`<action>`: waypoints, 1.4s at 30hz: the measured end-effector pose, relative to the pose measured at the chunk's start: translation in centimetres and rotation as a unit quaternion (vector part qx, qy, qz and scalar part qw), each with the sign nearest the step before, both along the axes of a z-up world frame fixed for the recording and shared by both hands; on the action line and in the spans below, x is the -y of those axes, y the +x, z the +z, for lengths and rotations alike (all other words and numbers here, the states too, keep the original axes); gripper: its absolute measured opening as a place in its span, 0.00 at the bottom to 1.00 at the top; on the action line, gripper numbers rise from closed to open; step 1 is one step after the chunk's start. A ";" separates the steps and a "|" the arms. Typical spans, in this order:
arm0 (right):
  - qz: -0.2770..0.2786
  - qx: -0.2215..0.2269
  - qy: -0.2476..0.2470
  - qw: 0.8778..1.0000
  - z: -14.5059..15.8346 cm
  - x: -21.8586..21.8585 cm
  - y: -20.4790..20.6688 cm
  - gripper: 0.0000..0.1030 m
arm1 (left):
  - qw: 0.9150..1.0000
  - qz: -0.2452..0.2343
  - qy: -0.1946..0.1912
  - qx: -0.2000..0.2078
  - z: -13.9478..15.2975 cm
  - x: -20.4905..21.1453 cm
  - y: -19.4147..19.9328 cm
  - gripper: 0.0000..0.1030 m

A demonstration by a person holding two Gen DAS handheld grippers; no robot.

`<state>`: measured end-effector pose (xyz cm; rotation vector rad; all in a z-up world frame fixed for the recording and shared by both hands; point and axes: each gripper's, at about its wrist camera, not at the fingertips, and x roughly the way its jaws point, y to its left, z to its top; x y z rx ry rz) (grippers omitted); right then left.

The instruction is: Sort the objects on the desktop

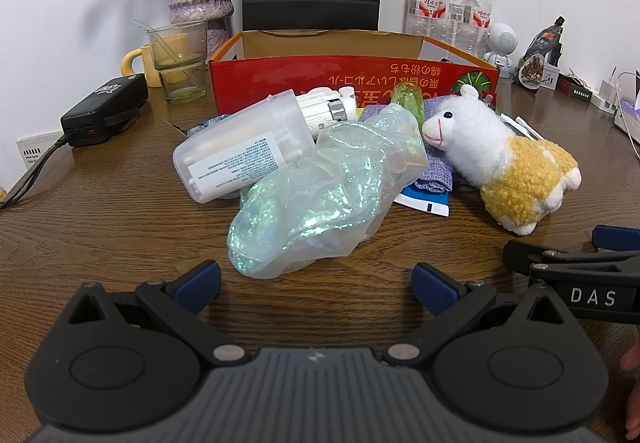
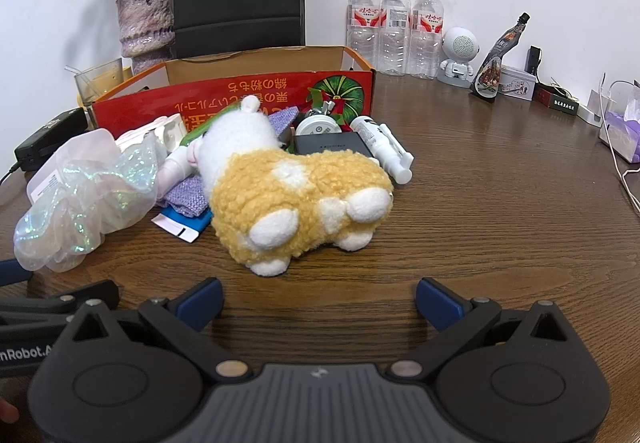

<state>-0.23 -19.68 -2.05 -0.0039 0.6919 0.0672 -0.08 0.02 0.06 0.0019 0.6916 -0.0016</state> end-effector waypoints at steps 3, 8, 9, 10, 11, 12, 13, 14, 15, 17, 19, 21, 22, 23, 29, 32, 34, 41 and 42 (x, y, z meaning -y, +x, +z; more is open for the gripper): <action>0.000 0.000 0.000 1.000 0.0 0.0 0.0 1.00 | 1.000 0.000 0.001 0.000 0.0 0.0 0.1 1.00; -0.002 0.000 0.000 1.000 0.0 0.0 -0.2 1.00 | 1.000 0.000 0.001 0.000 0.0 0.0 0.1 1.00; -0.002 0.000 0.000 1.000 -0.1 0.1 -0.2 1.00 | 1.000 0.000 0.001 0.000 0.0 0.0 0.1 1.00; -0.002 0.000 0.000 1.000 -0.1 0.1 -0.2 1.00 | 1.000 0.000 0.000 0.000 0.0 0.0 0.1 1.00; -0.003 0.000 0.000 1.000 -0.1 0.1 -0.2 1.00 | 1.000 0.000 0.000 0.000 0.0 0.0 0.1 1.00; -0.003 0.000 0.000 1.000 -0.1 0.1 -0.2 1.00 | 1.000 0.000 0.000 0.000 0.0 0.0 0.1 1.00; -0.004 0.000 0.000 1.000 -0.1 0.1 -0.2 1.00 | 1.000 0.000 0.000 0.000 0.0 0.0 0.1 1.00; -0.004 0.000 0.000 1.000 -0.1 0.1 -0.2 1.00 | 1.000 0.000 0.000 0.000 0.0 0.0 0.1 1.00; -0.004 0.001 0.000 1.000 -0.1 0.1 -0.3 1.00 | 1.000 0.000 0.000 0.000 0.0 0.0 0.1 1.00; -0.004 0.001 -0.001 1.000 -0.1 0.2 -0.3 1.00 | 1.000 0.000 0.001 0.000 0.0 0.0 0.1 1.00; -0.004 0.000 -0.001 1.000 -0.1 0.1 -0.3 1.00 | 1.000 0.000 0.001 0.000 0.0 0.0 0.1 1.00; -0.005 0.000 -0.001 1.000 -0.1 0.2 -0.3 1.00 | 1.000 0.000 0.002 0.000 0.0 0.0 0.1 1.00; -0.005 0.000 -0.001 1.000 -0.1 0.2 -0.3 1.00 | 1.000 0.000 0.002 0.000 0.0 0.0 0.1 1.00; -0.007 0.000 -0.001 1.000 -0.1 0.1 -0.3 1.00 | 1.000 0.000 0.002 0.000 0.0 0.0 0.1 1.00; -0.012 0.000 -0.002 1.000 -0.1 0.0 -0.2 1.00 | 1.000 0.001 0.002 0.000 -0.1 0.0 0.1 1.00; -0.012 0.000 0.000 1.000 -0.1 0.1 -0.3 1.00 | 1.000 0.001 0.002 0.000 -0.1 0.0 0.2 1.00; -0.012 0.000 0.000 1.000 -0.1 0.1 -0.3 1.00 | 1.000 0.001 0.003 0.000 -0.1 0.0 0.2 1.00; -0.012 -0.001 -0.001 1.000 -0.1 -0.1 -0.2 1.00 | 1.000 0.001 0.003 0.000 -0.1 -0.1 0.2 1.00; -0.012 -0.001 -0.001 1.000 -0.1 0.0 -0.3 1.00 | 1.000 0.001 0.002 0.000 -0.1 -0.1 0.2 1.00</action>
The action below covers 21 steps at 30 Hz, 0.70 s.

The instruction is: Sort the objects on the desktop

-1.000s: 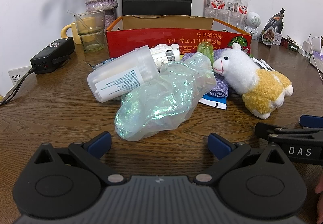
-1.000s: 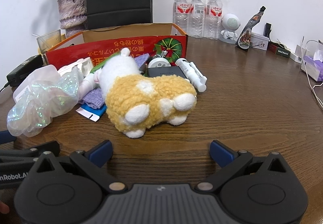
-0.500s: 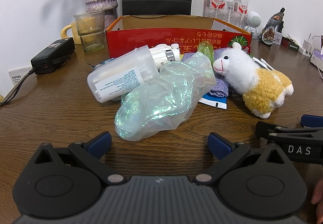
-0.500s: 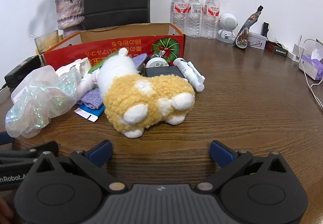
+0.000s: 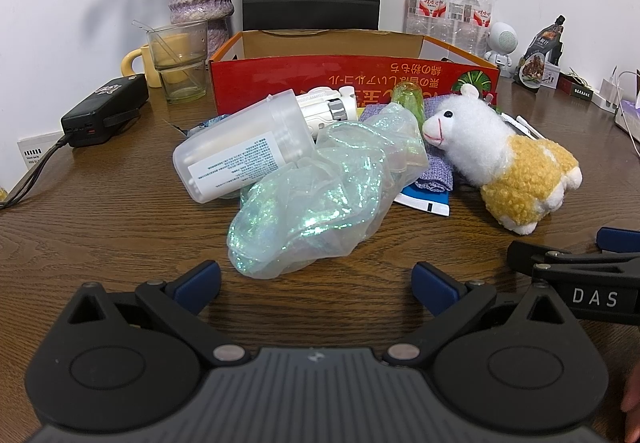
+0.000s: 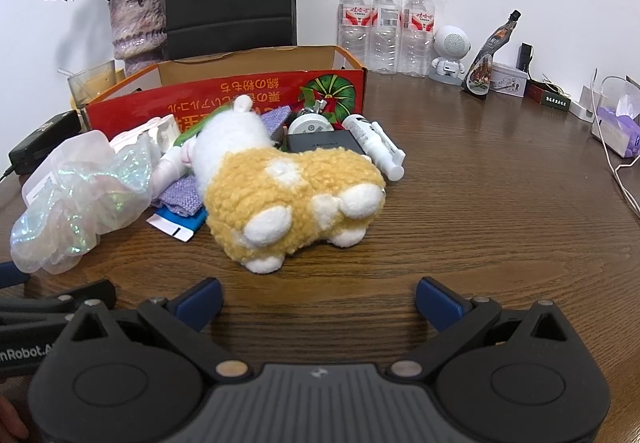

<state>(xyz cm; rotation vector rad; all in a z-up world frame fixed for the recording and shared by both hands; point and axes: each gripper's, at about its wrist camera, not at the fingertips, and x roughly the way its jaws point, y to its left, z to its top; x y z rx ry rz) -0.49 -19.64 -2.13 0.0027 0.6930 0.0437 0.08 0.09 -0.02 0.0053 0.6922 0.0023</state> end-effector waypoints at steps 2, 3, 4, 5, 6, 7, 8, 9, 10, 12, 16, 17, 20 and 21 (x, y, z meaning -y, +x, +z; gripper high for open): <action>0.000 0.000 0.000 1.000 0.0 0.0 0.0 1.00 | 1.000 0.000 0.000 0.000 0.0 0.0 0.0 1.00; 0.000 0.000 0.000 1.000 0.0 0.0 0.0 1.00 | 1.000 0.000 0.000 0.000 0.0 0.0 0.0 1.00; 0.000 0.001 0.000 1.000 0.0 0.0 0.0 1.00 | 1.000 0.000 0.000 0.000 0.0 0.0 0.0 1.00; 0.000 0.001 0.000 1.000 0.0 0.0 0.0 1.00 | 1.000 0.000 0.000 0.000 0.0 0.0 0.0 1.00; 0.000 0.001 0.000 1.000 0.0 0.0 0.0 1.00 | 1.000 0.000 -0.001 0.000 0.0 0.0 0.0 1.00; 0.000 0.001 0.001 1.000 0.0 0.1 0.0 1.00 | 1.000 0.000 -0.001 0.000 0.0 0.0 0.0 1.00; 0.001 0.001 0.001 1.000 0.0 0.1 0.0 1.00 | 1.000 0.000 -0.001 0.000 0.0 0.0 0.0 1.00; 0.001 0.001 0.001 1.000 0.0 0.1 0.0 1.00 | 1.000 0.000 -0.001 0.000 0.0 0.0 0.0 1.00; 0.001 0.001 0.001 1.000 0.0 0.1 0.0 1.00 | 1.000 0.000 -0.001 0.000 0.0 0.0 0.0 1.00; 0.002 0.001 0.001 1.000 0.0 0.2 0.0 1.00 | 1.000 0.000 -0.001 0.000 0.0 0.0 0.0 1.00; 0.006 0.001 0.002 1.000 0.0 0.3 0.0 1.00 | 1.000 0.000 -0.001 0.000 0.0 0.0 0.0 1.00; 0.008 0.001 0.003 1.000 0.0 0.3 0.0 1.00 | 1.000 0.000 -0.001 0.000 0.0 0.0 0.0 1.00; 0.009 0.001 0.003 1.000 0.0 0.3 0.0 1.00 | 1.000 0.000 -0.002 0.000 0.0 0.1 0.0 1.00; 0.009 0.001 0.003 1.000 0.0 0.3 0.0 1.00 | 1.000 0.000 -0.002 0.000 0.0 0.1 0.0 1.00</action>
